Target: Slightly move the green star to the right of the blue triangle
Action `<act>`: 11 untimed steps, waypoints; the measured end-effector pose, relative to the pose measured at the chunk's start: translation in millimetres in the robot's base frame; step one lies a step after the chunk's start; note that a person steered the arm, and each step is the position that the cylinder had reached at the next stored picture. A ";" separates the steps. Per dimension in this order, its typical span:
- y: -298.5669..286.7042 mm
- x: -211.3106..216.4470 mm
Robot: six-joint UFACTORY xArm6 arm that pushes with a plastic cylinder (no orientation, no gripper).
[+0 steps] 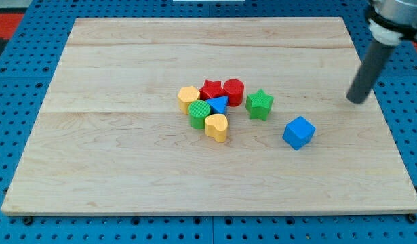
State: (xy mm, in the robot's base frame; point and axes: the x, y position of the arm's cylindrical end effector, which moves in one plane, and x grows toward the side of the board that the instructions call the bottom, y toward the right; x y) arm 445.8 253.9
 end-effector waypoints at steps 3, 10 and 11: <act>-162.0 40.6; -144.1 -32.9; -151.3 -15.3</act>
